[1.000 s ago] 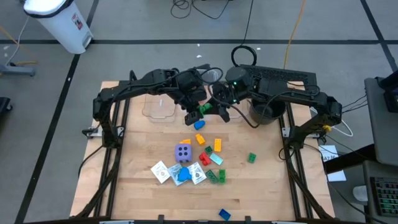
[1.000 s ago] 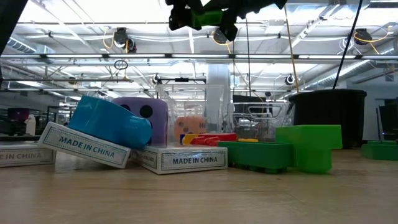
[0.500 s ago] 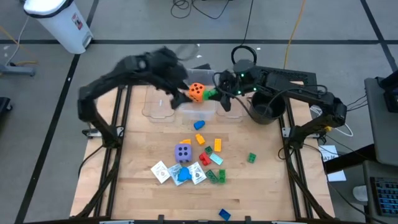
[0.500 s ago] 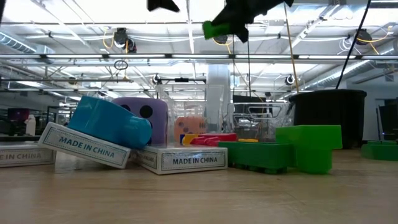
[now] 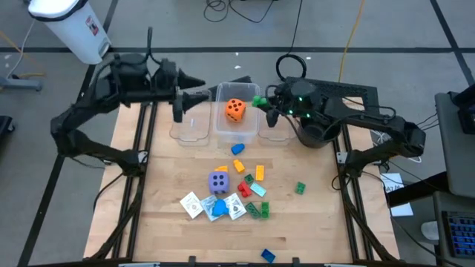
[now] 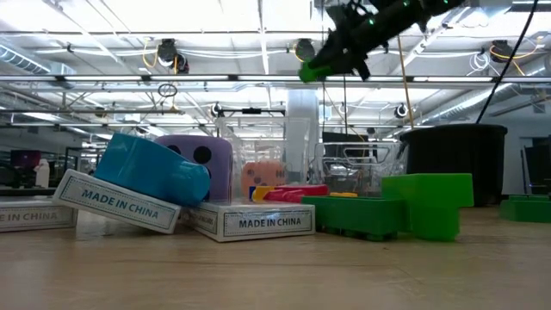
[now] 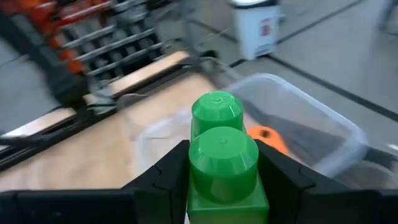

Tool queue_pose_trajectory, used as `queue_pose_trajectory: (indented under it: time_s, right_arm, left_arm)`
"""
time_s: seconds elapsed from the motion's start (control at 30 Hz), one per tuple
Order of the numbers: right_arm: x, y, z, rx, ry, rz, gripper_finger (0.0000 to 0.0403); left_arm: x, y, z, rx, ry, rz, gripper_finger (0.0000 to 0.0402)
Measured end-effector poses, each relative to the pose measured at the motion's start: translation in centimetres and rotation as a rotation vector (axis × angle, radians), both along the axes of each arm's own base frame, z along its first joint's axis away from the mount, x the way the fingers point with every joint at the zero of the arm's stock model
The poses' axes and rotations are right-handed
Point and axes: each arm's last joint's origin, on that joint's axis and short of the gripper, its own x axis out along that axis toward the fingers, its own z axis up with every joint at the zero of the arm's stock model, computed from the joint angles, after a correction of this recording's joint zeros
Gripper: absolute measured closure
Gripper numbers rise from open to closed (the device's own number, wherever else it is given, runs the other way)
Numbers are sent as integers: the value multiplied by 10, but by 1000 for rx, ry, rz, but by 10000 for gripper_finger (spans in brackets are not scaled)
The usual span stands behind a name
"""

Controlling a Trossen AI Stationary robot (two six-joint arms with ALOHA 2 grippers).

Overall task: Pick & Place Toys
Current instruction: Put the top light green game piece into the right transparent bin

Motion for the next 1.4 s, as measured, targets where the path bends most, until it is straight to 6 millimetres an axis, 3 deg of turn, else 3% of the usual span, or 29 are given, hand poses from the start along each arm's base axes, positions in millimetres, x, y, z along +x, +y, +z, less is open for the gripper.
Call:
queue_pose_trajectory:
  time_s: [0.3,0.5,0.8,1.03,1.4]
  right_arm:
    - [-13,4,-37,-4,-13,-323,268]
    - [-8,0,-62,4,15,-519,268]
    - [6,-27,-90,-1,53,-590,268]
    - [1,-53,-110,69,93,-573,268]
    - [-9,-62,-118,92,213,-507,268]
  left_arm:
    - [14,-13,-58,-56,-107,-63,160]
    - [25,-19,-86,-101,-136,-112,160]
    - [29,-19,-90,-81,-140,-106,160]
    - [27,-8,-89,-64,-152,-15,160]
    - [22,10,-89,-61,-156,63,160]
